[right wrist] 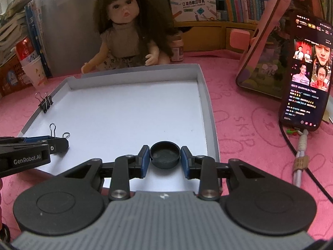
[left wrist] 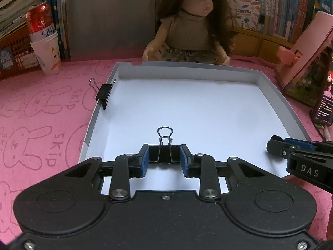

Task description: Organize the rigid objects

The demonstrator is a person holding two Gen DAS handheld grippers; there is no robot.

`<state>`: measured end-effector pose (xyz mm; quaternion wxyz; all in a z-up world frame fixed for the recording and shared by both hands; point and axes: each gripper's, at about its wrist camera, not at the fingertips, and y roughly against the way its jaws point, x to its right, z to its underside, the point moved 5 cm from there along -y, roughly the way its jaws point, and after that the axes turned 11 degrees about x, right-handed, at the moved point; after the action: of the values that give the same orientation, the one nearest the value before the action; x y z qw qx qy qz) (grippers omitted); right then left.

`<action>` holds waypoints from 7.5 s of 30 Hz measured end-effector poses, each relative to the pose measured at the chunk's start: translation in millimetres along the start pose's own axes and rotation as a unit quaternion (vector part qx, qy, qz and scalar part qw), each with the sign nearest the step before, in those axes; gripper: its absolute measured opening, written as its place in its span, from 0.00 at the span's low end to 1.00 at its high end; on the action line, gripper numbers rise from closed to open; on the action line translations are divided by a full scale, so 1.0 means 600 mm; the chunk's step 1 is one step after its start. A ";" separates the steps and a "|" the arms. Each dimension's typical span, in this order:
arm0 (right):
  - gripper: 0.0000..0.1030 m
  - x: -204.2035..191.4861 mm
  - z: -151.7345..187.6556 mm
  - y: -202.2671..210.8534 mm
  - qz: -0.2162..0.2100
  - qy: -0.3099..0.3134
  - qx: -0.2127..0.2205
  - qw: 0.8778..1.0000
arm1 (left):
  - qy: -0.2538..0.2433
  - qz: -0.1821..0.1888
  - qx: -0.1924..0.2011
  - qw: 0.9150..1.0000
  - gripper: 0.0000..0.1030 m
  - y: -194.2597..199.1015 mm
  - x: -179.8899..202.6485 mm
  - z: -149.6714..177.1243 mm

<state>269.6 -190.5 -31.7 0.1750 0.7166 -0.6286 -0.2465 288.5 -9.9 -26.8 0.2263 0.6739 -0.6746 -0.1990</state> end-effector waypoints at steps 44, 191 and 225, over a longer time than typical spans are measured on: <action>0.87 -0.031 0.045 0.213 -0.042 0.041 0.118 0.991 | -0.028 0.065 0.093 0.993 0.74 0.236 0.002 0.072; 0.35 -0.082 0.220 0.308 -0.084 0.076 0.102 0.988 | -0.049 -0.020 0.089 0.995 0.41 0.312 0.034 0.253; 0.33 -0.021 0.075 0.224 -0.068 -0.013 0.101 0.992 | -0.031 0.052 0.108 0.992 0.34 0.269 0.019 0.094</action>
<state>133.4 -195.1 8.7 0.0767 0.7686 -0.6020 -0.2024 123.9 -21.3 19.9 0.1414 0.6521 -0.7327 -0.1339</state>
